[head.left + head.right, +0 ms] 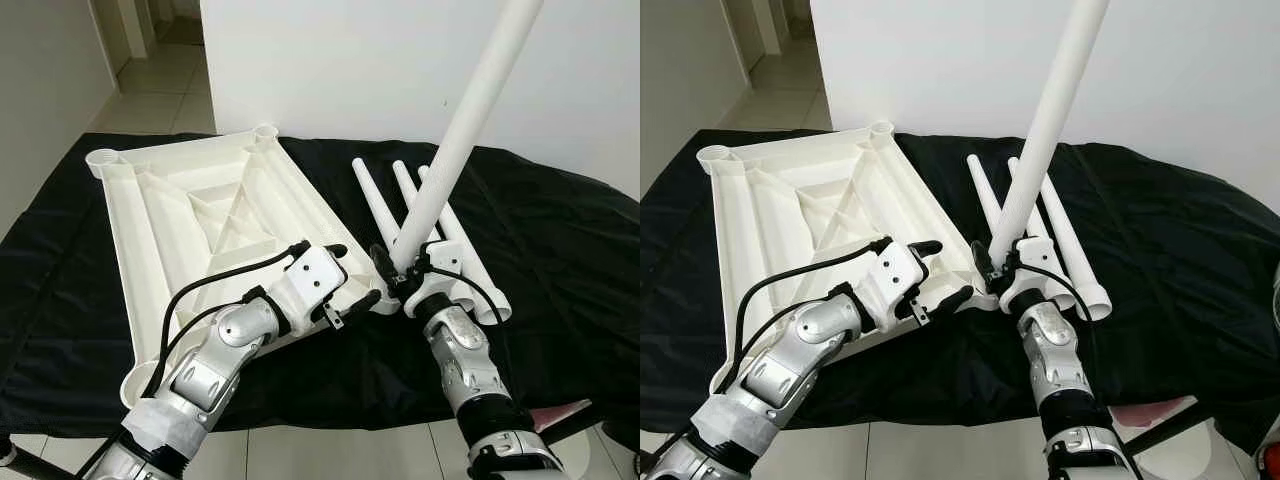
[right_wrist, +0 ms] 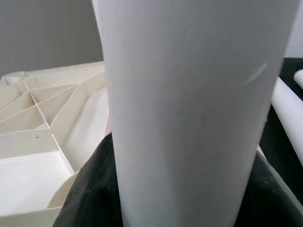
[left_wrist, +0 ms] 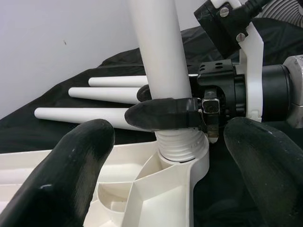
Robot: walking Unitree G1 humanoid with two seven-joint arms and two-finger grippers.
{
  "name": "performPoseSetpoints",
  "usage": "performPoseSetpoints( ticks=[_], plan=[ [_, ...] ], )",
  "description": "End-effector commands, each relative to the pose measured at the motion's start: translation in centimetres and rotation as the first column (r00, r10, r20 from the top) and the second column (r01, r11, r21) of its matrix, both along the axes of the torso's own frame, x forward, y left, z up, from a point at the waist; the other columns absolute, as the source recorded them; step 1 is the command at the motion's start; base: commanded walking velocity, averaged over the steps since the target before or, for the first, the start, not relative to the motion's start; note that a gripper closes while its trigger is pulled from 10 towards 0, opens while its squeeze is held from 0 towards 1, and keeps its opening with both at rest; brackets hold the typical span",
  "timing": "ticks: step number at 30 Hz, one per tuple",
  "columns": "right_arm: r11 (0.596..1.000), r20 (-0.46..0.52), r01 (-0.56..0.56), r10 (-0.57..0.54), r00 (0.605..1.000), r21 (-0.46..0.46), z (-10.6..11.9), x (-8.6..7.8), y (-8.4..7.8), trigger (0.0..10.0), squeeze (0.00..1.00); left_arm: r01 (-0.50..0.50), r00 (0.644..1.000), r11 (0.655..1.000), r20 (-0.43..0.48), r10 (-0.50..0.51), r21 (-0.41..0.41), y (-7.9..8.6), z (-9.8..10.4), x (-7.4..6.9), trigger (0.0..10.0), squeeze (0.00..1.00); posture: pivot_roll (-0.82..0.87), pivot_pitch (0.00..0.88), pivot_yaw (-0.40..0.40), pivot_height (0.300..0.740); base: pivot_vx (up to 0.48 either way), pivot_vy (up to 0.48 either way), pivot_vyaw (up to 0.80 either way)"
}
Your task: Building children table
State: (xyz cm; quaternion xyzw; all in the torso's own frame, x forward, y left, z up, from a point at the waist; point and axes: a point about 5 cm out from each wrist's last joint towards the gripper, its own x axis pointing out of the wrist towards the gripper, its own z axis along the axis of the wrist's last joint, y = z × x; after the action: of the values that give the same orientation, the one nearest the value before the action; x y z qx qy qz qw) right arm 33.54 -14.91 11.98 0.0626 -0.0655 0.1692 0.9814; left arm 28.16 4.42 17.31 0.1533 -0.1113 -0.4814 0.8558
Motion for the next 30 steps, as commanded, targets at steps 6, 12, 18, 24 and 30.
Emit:
performPoseSetpoints(
  ticks=[6,12,18,24,30],
  plan=[
    [0.996,-0.206,0.067,-0.054,0.977,0.054,-5.0,-2.0,-0.8,10.0,0.0,0.023,0.999,1.0,0.021,-0.024,0.016,0.0,0.2,-0.3,10.0,0.0,0.05,0.057,-0.014,0.74,0.0,0.0,0.0],
    [0.996,-0.178,0.023,-0.038,0.983,-0.083,-5.1,-2.3,-0.4,10.0,0.0,0.025,0.999,1.0,0.024,-0.025,0.017,-0.1,0.2,-0.2,10.0,0.0,0.04,0.06,-0.013,0.74,0.0,0.0,0.0],
    [0.988,-0.173,-0.029,0.003,0.985,-0.149,-5.3,-2.4,0.0,10.0,0.0,0.024,0.999,1.0,0.025,-0.024,0.016,-0.1,0.3,-0.2,10.0,0.0,0.04,0.063,-0.012,0.74,0.0,0.0,0.0],
    [0.984,-0.176,-0.048,0.017,0.984,-0.172,-5.3,-2.3,0.3,10.0,0.0,0.021,0.999,1.0,0.026,-0.021,0.016,0.0,0.4,-0.2,10.0,0.0,0.05,0.067,-0.012,0.74,0.0,0.0,0.0],
    [0.985,-0.174,-0.043,0.014,0.985,-0.168,-5.3,-2.2,0.2,10.0,0.0,0.018,1.0,1.0,0.025,-0.018,0.017,0.0,0.3,-0.2,10.0,0.0,0.05,0.07,-0.015,0.74,0.0,0.0,0.0]
  ],
)
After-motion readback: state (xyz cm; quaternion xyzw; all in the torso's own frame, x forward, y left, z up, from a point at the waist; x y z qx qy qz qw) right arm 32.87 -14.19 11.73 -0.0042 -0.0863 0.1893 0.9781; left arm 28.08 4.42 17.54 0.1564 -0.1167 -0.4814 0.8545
